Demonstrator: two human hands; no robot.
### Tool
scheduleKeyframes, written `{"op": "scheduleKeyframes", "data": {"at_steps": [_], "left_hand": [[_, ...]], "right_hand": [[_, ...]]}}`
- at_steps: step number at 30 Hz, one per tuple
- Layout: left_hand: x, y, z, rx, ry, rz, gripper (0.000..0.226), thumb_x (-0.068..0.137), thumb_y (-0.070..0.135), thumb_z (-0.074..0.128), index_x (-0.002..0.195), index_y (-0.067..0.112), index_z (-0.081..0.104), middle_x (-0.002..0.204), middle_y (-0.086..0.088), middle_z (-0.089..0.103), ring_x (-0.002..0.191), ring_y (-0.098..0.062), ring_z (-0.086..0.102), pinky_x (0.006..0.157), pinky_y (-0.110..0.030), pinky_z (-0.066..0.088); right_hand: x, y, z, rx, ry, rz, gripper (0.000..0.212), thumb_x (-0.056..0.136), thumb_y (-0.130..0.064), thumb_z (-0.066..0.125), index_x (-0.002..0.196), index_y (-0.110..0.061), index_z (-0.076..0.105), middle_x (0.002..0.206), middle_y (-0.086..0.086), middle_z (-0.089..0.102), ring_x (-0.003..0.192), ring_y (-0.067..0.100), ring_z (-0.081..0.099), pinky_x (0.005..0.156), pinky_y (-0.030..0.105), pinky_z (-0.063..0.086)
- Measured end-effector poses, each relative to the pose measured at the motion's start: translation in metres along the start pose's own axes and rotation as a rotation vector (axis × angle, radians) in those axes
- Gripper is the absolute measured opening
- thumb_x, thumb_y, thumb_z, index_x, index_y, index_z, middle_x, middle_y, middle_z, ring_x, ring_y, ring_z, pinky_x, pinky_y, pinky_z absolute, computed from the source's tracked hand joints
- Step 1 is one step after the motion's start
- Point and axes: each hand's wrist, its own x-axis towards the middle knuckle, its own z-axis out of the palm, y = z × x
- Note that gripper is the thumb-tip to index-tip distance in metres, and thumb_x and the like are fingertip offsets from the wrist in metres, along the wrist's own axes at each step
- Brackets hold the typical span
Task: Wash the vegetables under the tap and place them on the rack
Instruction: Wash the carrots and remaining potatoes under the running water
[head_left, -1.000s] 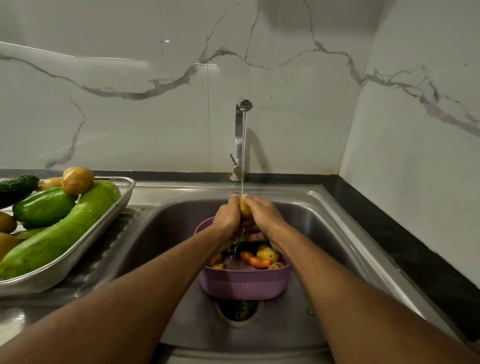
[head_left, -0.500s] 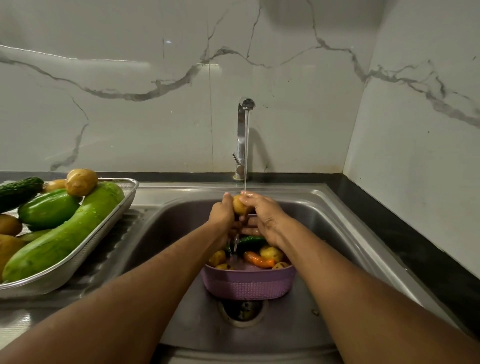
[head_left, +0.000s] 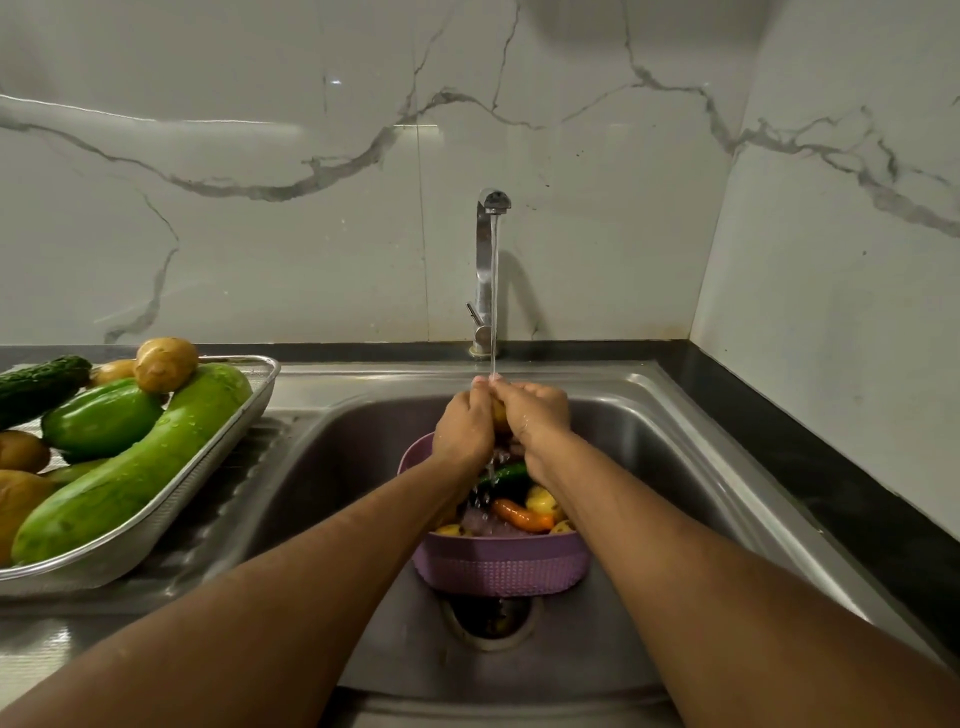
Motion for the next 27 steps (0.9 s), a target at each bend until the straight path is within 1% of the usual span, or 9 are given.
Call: {"op": "scheduleKeyframes", "data": {"at_steps": [3, 6, 9, 11, 15, 19, 22, 25, 27], "left_hand": [[0.002, 0.002, -0.001, -0.053, 0.070, -0.078, 0.052, 0.109, 0.047, 0.028, 0.125, 0.011, 0.061, 0.111, -0.014, 0.070, 0.101, -0.025, 0.067, 0.096, -0.044, 0.055], [0.005, 0.006, -0.003, -0.140, 0.082, -0.195, 0.056, 0.110, 0.041, 0.024, 0.117, 0.003, 0.065, 0.103, -0.025, 0.069, 0.091, -0.030, 0.068, 0.088, -0.044, 0.055], [0.003, 0.007, -0.004, -0.159, 0.074, -0.199, 0.058, 0.111, 0.043, 0.022, 0.107, 0.006, 0.067, 0.099, -0.023, 0.070, 0.089, -0.029, 0.069, 0.082, -0.043, 0.057], [0.004, 0.005, -0.001, -0.147, 0.069, -0.143, 0.058, 0.111, 0.044, 0.023, 0.107, 0.008, 0.067, 0.096, -0.017, 0.072, 0.088, -0.025, 0.070, 0.078, -0.039, 0.058], [-0.003, 0.001, 0.004, -0.024, 0.064, 0.013, 0.054, 0.104, 0.060, 0.024, 0.120, 0.021, 0.058, 0.108, -0.005, 0.070, 0.102, -0.023, 0.068, 0.096, -0.050, 0.056], [-0.018, 0.007, 0.008, -0.001, -0.160, 0.097, 0.036, 0.111, 0.045, 0.027, 0.133, 0.019, 0.039, 0.115, -0.005, 0.063, 0.108, -0.022, 0.065, 0.098, -0.048, 0.055], [-0.017, 0.010, 0.010, -0.186, -0.230, 0.012, 0.031, 0.113, 0.034, 0.027, 0.137, 0.016, 0.034, 0.117, -0.004, 0.058, 0.112, -0.020, 0.061, 0.091, -0.037, 0.055], [-0.003, 0.003, 0.013, -0.256, -0.113, -0.161, 0.035, 0.112, 0.032, 0.030, 0.132, 0.010, 0.048, 0.111, -0.010, 0.064, 0.101, -0.020, 0.065, 0.072, -0.029, 0.054], [0.003, 0.000, 0.011, -0.324, -0.091, -0.264, 0.046, 0.111, 0.040, 0.029, 0.125, 0.010, 0.061, 0.104, -0.014, 0.073, 0.097, -0.024, 0.071, 0.070, -0.033, 0.056]], "right_hand": [[0.002, -0.003, -0.003, 0.016, -0.158, 0.050, 0.017, 0.098, -0.024, 0.070, 0.113, -0.017, 0.072, 0.105, 0.005, 0.073, 0.094, 0.020, 0.067, 0.093, 0.041, 0.059], [0.002, -0.003, -0.006, 0.093, -0.296, 0.102, 0.028, 0.094, -0.014, 0.072, 0.122, -0.014, 0.070, 0.106, 0.014, 0.076, 0.101, 0.030, 0.072, 0.080, 0.042, 0.062], [-0.005, -0.001, -0.004, 0.074, -0.198, 0.078, 0.019, 0.090, -0.019, 0.077, 0.104, -0.006, 0.075, 0.095, 0.014, 0.078, 0.089, 0.028, 0.075, 0.068, 0.037, 0.063], [-0.008, 0.002, 0.003, 0.063, -0.087, 0.061, 0.017, 0.088, -0.025, 0.080, 0.089, -0.009, 0.076, 0.084, 0.008, 0.077, 0.080, 0.023, 0.074, 0.071, 0.037, 0.064], [-0.003, 0.010, 0.011, 0.077, 0.083, 0.048, 0.023, 0.089, -0.035, 0.080, 0.087, -0.013, 0.074, 0.082, 0.003, 0.076, 0.080, 0.016, 0.075, 0.077, 0.033, 0.063], [0.000, 0.012, 0.008, 0.103, 0.079, 0.100, 0.027, 0.101, -0.044, 0.061, 0.097, -0.019, 0.069, 0.095, 0.006, 0.073, 0.089, 0.016, 0.069, 0.080, 0.032, 0.055], [0.001, 0.006, 0.004, 0.094, -0.130, 0.146, 0.028, 0.106, -0.042, 0.049, 0.100, -0.017, 0.062, 0.093, 0.008, 0.068, 0.080, 0.019, 0.063, 0.074, 0.039, 0.052], [-0.002, 0.002, -0.005, 0.066, -0.216, 0.119, 0.019, 0.106, -0.024, 0.050, 0.104, -0.009, 0.061, 0.087, 0.006, 0.064, 0.076, 0.020, 0.061, 0.074, 0.040, 0.051], [-0.005, 0.008, -0.003, -0.004, -0.225, 0.103, 0.023, 0.107, -0.026, 0.050, 0.107, -0.011, 0.066, 0.094, 0.008, 0.070, 0.088, 0.020, 0.066, 0.075, 0.035, 0.052]]}}
